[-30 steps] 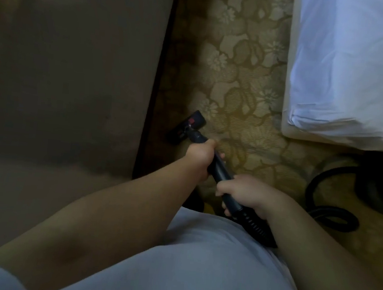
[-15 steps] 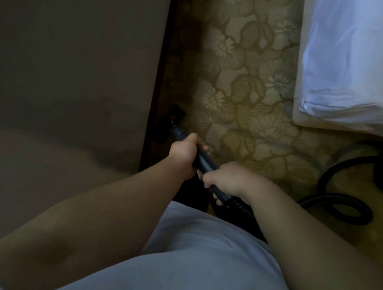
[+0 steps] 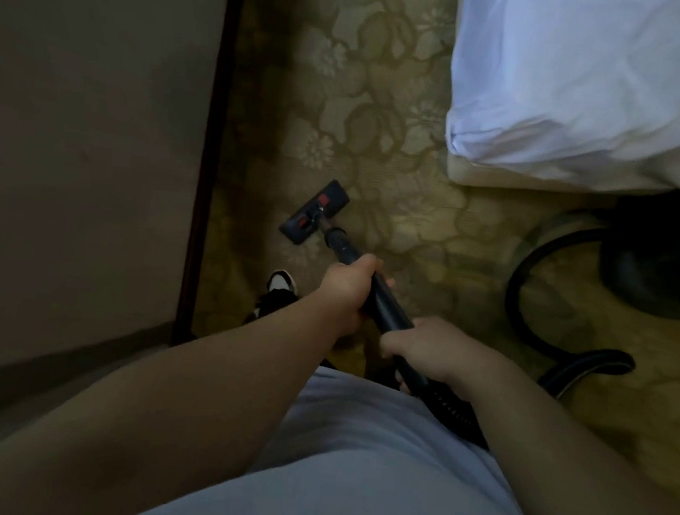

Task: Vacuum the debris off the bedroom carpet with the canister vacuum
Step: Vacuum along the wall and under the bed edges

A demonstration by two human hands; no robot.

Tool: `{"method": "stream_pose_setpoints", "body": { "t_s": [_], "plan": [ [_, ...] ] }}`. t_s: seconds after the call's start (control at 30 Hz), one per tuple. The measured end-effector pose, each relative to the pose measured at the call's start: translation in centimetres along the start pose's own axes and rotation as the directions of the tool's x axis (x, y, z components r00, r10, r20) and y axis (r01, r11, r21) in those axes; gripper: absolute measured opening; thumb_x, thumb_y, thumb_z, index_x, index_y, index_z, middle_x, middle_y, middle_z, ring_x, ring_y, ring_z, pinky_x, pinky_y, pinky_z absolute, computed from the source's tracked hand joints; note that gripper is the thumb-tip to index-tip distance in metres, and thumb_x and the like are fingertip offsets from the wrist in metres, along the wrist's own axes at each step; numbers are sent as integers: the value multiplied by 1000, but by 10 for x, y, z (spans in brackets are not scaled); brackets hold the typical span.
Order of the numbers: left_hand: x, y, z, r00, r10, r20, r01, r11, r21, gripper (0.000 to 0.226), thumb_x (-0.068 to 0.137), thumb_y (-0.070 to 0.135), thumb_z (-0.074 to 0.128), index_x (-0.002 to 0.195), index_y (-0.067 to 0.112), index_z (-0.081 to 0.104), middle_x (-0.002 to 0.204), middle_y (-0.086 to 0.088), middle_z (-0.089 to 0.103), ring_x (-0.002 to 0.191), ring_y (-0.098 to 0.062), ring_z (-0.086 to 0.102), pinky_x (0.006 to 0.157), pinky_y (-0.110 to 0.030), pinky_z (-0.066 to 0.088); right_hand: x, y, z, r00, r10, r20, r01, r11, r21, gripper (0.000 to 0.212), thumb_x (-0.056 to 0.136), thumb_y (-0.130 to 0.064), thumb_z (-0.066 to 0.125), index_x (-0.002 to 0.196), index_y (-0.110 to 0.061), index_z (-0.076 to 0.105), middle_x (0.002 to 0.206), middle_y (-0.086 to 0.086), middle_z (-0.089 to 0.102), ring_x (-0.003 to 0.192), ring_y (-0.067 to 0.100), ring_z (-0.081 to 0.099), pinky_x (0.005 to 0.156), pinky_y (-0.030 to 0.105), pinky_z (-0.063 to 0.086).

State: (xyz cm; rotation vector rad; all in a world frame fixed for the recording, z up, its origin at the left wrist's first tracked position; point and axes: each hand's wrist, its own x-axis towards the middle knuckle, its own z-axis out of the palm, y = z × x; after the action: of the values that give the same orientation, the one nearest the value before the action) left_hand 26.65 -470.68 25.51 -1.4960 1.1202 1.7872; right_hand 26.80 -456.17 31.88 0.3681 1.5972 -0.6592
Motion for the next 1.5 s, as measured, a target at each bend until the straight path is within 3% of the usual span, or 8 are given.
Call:
{"method": "stream_pose_setpoints", "body": {
  "t_s": [0.2,0.37,0.57,0.8,0.97,1.1,1.27,1.5],
  "plan": [
    [-55,-99,92,984,-176,19,176,984,28,40,94,23,65,129,6,54,92,-12,67,76,-25,66,65,-39,57,-52,120,-54,984,133,114,-131,991,-26,43,64,-29,78,99,-4,72,87,19,77,79,32,72,71,39,56],
    [-89,-105,149,973,-220,70,193,942,274,19,100,23,60,108,5,57,93,-12,68,87,-26,65,77,-45,55,-87,170,-78,986,137,97,-157,956,246,30,86,-13,74,106,7,67,73,21,67,65,32,68,68,42,58],
    [-93,-92,175,963,-246,108,165,858,486,18,99,22,61,96,5,57,85,-12,66,84,-28,63,87,-47,54,-106,173,-72,988,150,24,-143,872,469,33,91,-24,75,110,1,67,70,18,72,63,31,71,62,36,58],
    [-82,-60,177,912,-325,251,54,700,712,29,98,27,62,118,7,62,80,-9,72,77,-25,68,58,-37,54,-123,139,-37,983,160,-85,-55,712,701,25,91,-23,73,99,0,74,79,17,72,62,28,71,57,32,54],
    [-64,-29,161,898,-335,286,-24,613,790,18,100,25,58,112,11,60,85,-11,69,78,-25,66,65,-37,56,-100,86,-9,967,203,-154,-30,689,724,13,97,-6,62,88,-7,70,87,17,67,73,31,65,62,35,55],
    [-54,9,139,894,-303,329,-71,630,773,9,100,22,57,107,16,57,89,-11,64,77,-22,64,64,-36,55,-98,36,-1,957,240,-164,-20,616,787,14,90,-9,68,87,1,77,88,21,69,65,31,66,57,32,52],
    [-35,98,98,903,-250,350,-102,666,739,14,97,24,62,106,14,58,86,-10,69,83,-23,67,73,-38,57,-91,-54,-5,969,159,-190,37,663,748,25,91,-20,71,95,5,72,80,20,71,62,29,67,54,28,52],
    [17,208,75,953,-44,301,-166,754,636,13,95,18,65,106,11,61,81,-10,66,71,-22,68,67,-38,59,-33,-149,-33,972,54,-228,124,707,696,31,90,-26,70,100,3,73,80,16,74,71,29,69,69,34,53]
  ]
}}
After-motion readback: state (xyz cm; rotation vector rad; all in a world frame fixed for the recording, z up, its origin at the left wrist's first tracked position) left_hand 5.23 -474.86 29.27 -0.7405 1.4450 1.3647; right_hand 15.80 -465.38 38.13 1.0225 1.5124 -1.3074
